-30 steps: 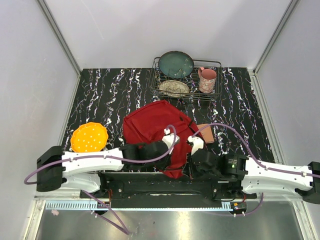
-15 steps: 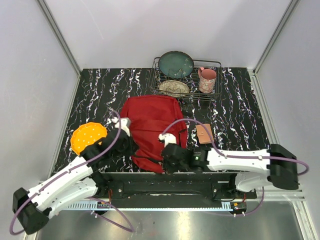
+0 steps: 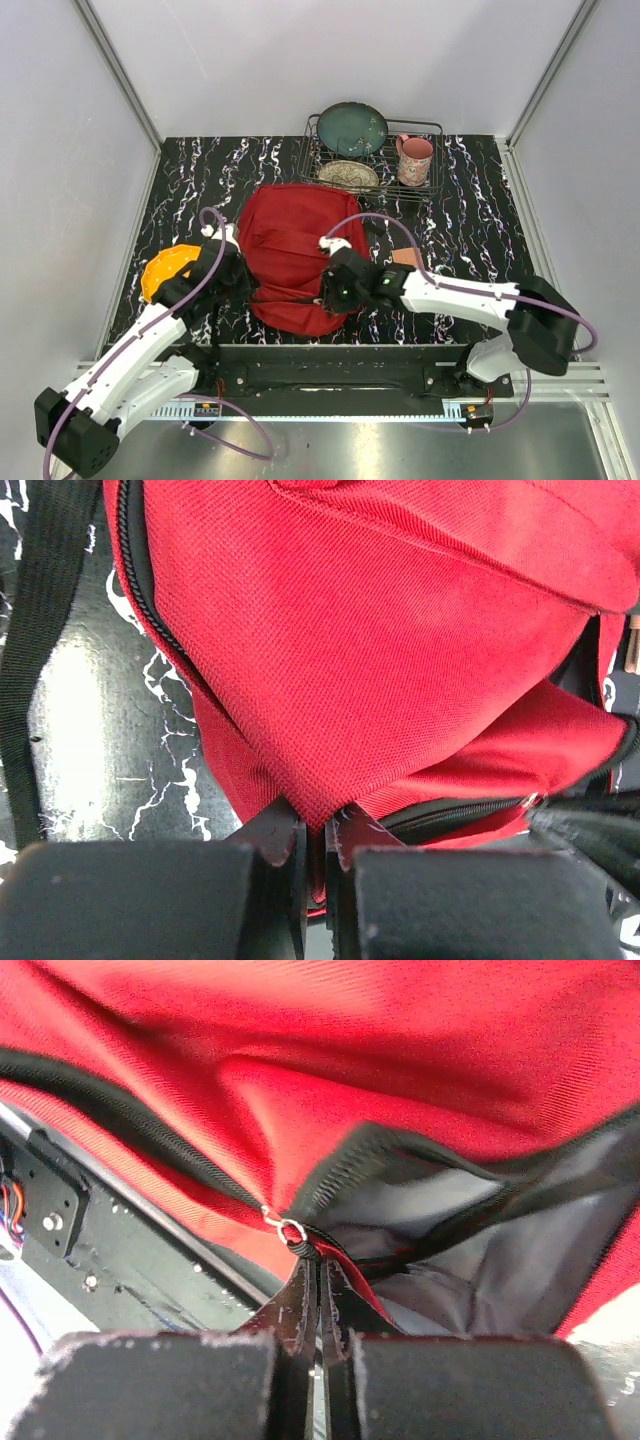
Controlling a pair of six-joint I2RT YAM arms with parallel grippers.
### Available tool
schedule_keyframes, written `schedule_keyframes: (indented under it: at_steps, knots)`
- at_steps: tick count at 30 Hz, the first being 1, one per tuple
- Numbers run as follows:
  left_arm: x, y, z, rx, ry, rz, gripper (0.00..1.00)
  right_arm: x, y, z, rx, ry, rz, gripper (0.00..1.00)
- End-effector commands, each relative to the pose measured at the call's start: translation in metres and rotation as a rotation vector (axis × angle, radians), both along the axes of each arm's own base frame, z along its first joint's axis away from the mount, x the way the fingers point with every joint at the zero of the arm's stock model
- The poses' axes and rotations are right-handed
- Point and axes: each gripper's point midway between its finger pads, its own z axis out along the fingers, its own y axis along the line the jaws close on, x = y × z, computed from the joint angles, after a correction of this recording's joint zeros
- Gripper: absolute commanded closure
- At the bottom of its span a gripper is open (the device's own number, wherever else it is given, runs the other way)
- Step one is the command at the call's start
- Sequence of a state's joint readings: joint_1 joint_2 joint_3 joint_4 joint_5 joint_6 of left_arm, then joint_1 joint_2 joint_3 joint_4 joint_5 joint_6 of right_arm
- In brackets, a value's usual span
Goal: Pack the student bag
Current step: Zip the student bag at the center of the board.
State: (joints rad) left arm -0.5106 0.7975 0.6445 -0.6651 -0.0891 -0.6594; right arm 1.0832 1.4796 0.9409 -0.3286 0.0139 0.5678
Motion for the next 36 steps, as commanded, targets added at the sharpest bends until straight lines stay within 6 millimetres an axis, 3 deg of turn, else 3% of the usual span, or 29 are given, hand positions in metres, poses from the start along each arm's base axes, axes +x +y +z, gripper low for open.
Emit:
schedule_keyframes:
  at_steps: [1, 3, 7, 8, 10, 11, 13, 14, 21, 26, 29, 32, 36]
  knots:
    - [0.015, 0.01, 0.023, -0.005, -0.092, 0.053, 1.0, 0.013, -0.055, -0.005, -0.039, 0.013, -0.085, 1.0]
    - [0.013, 0.01, 0.021, -0.013, -0.088, 0.054, 1.0, 0.021, -0.064, -0.001, -0.015, 0.002, -0.126, 1.0]
    - [0.01, 0.009, 0.017, -0.035, -0.074, 0.068, 1.0, 0.014, -0.05, 0.006, 0.057, 0.037, -0.088, 1.0]
    - [0.009, 0.009, 0.017, -0.043, -0.074, 0.068, 0.93, 0.01, -0.045, 0.004, 0.077, 0.064, -0.07, 1.0]
    - [0.004, 0.005, 0.019, -0.072, -0.068, 0.054, 0.67, 0.008, -0.036, 0.005, 0.128, 0.078, -0.062, 1.0]
    - [0.002, 0.005, 0.02, -0.079, -0.068, 0.055, 0.35, 0.005, -0.034, 0.005, 0.145, 0.089, -0.055, 1.0]
    - [-0.004, 0.007, 0.025, -0.109, -0.064, 0.084, 0.16, 0.004, -0.033, 0.004, 0.164, 0.091, -0.057, 1.0]
    - [-0.007, 0.009, 0.024, -0.117, -0.051, 0.107, 0.01, 0.003, -0.033, 0.005, 0.171, 0.089, -0.056, 1.0]
    - [-0.047, 0.022, 0.006, -0.187, 0.078, 0.233, 0.01, 0.0, -0.034, -0.003, 0.153, 0.103, -0.032, 1.0]
    - [-0.065, 0.016, 0.017, -0.295, 0.107, 0.251, 0.01, 0.001, -0.038, -0.002, 0.141, 0.087, -0.04, 1.0]
    - [-0.074, 0.016, 0.014, -0.315, 0.126, 0.253, 0.01, 0.0, -0.04, 0.001, 0.145, 0.082, -0.039, 1.0]
    - [-0.078, 0.001, 0.003, -0.363, 0.179, 0.217, 0.01, -0.001, -0.039, 0.004, 0.158, 0.083, -0.039, 1.0]
    - [-0.075, -0.022, 0.006, -0.43, 0.177, 0.19, 0.01, -0.002, -0.039, 0.004, 0.169, 0.091, -0.045, 1.0]
